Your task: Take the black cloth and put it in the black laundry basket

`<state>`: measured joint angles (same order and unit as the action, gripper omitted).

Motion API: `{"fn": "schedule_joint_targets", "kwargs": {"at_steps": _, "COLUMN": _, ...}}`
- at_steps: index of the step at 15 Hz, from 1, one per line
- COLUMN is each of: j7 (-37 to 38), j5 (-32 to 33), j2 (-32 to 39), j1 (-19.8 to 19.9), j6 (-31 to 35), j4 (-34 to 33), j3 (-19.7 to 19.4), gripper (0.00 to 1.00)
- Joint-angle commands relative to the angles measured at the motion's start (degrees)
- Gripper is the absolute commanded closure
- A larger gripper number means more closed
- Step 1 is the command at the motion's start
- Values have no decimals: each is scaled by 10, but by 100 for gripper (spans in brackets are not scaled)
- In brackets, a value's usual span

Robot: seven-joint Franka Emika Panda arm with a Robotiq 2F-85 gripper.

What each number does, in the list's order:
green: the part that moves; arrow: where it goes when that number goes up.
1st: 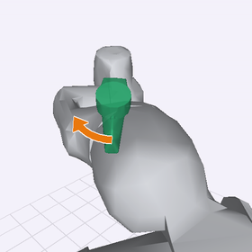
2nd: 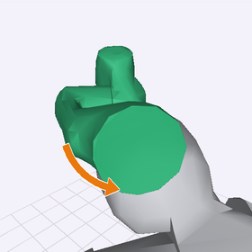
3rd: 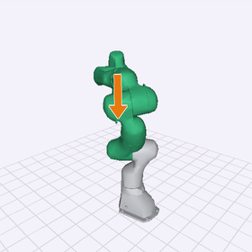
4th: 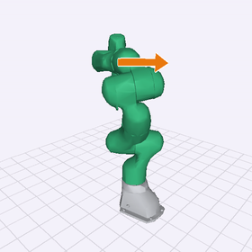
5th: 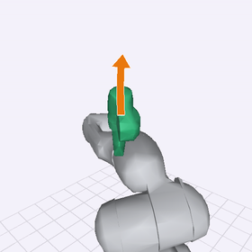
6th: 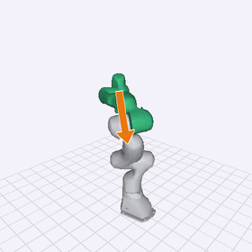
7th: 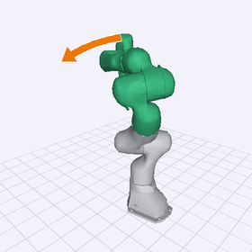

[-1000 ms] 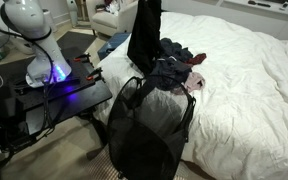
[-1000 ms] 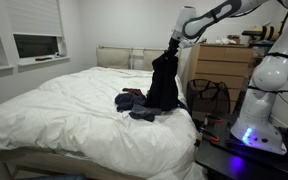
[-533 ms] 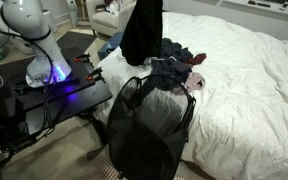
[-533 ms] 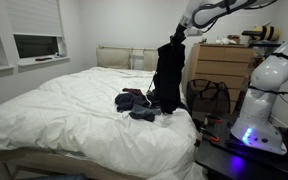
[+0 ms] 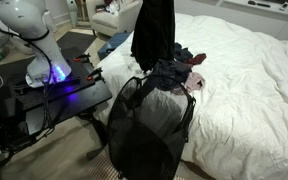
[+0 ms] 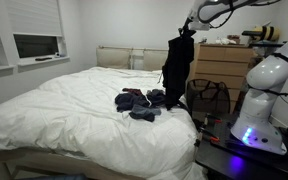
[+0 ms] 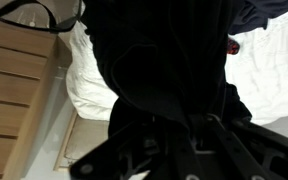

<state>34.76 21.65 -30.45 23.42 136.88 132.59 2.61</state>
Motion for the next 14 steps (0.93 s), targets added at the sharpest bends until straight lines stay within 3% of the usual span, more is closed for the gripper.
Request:
{"fn": "schedule_joint_targets", "kwargs": {"at_steps": 1, "j7": 68, "j5": 23, "j2": -5, "j1": 40, "j6": -51, "j4": -38, "j3": 3, "gripper": 96}}
{"fn": "schedule_joint_targets", "kwargs": {"at_steps": 7, "j7": 179, "j5": 76, "j2": 1, "j1": 82, "j6": -122, "j4": -87, "j3": -18, "gripper": 96}}
{"fn": "schedule_joint_targets", "kwargs": {"at_steps": 14, "j7": 290, "j5": 149, "j2": 19, "j1": 122, "j6": -168, "j4": -146, "j3": -71, "gripper": 96}}
